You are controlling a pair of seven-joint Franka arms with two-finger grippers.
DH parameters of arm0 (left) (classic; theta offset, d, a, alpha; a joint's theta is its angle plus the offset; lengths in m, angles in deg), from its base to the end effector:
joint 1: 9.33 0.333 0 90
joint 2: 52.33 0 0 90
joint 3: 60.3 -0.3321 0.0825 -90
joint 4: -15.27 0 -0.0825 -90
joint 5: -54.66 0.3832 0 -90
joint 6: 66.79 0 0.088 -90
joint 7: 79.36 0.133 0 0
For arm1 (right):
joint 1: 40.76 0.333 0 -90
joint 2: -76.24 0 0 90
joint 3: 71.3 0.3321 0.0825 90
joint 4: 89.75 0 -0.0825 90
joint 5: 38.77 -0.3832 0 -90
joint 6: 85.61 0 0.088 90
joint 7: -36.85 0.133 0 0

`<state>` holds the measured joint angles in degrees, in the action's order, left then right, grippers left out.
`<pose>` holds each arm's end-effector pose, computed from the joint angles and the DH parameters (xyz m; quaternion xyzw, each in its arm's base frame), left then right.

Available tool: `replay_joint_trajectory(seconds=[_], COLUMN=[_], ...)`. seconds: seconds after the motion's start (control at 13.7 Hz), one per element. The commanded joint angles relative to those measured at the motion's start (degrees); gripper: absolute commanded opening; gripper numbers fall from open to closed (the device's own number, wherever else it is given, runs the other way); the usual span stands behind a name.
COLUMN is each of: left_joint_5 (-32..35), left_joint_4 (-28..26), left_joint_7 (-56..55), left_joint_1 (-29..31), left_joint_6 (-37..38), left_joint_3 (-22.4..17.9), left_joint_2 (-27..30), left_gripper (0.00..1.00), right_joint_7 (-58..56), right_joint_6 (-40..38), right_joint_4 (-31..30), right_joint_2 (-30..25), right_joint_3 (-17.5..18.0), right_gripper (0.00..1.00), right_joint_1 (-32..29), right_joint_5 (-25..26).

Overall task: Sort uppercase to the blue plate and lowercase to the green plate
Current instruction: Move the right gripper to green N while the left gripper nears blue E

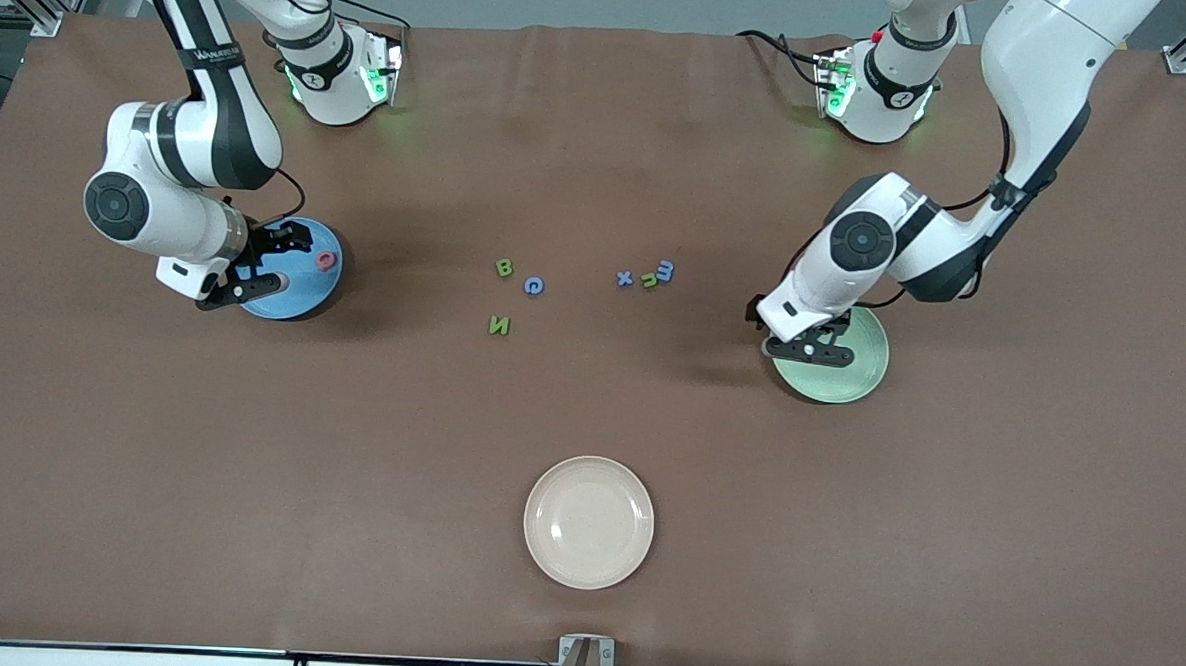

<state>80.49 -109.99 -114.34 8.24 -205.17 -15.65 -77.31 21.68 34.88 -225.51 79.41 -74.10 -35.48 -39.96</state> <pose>0.4955 -0.2487 0.2257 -0.9961 0.0858 0.0189 0.0027 0.4556 0.0211 0.2714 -0.9764 -0.1447 0.1585 0.0243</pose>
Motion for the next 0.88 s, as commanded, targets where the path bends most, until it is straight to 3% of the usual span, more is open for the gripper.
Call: replay_joint_trajectory(seconds=[0.0, 0.37, 0.8], left_joint_5=[0.8, 0.8, 1.0], left_joint_4=[2.4, 6.3, 6.0], left_joint_7=[-0.8, 0.9, 6.0], left_joint_1=[-4.0, -13.3, -19.6], left_joint_6=[0.6, 4.7, 2.3], left_joint_3=[1.6, 1.5, 1.5], left_joint_2=[0.5, -2.0, -4.6], left_gripper=[1.0, 1.0, 0.97], right_joint_7=[8.3, 29.2, 30.7], right_joint_6=[-0.2, -0.1, 1.8], right_joint_4=[-0.6, 1.1, 6.0], right_joint_2=[-1.4, -1.3, -0.1], right_joint_3=[0.9, 0.9, 0.9], right_gripper=[1.0, 1.0, 1.0], right_joint_1=[3.5, 15.3, 16.8], right_joint_5=[-0.2, -0.2, -0.2])
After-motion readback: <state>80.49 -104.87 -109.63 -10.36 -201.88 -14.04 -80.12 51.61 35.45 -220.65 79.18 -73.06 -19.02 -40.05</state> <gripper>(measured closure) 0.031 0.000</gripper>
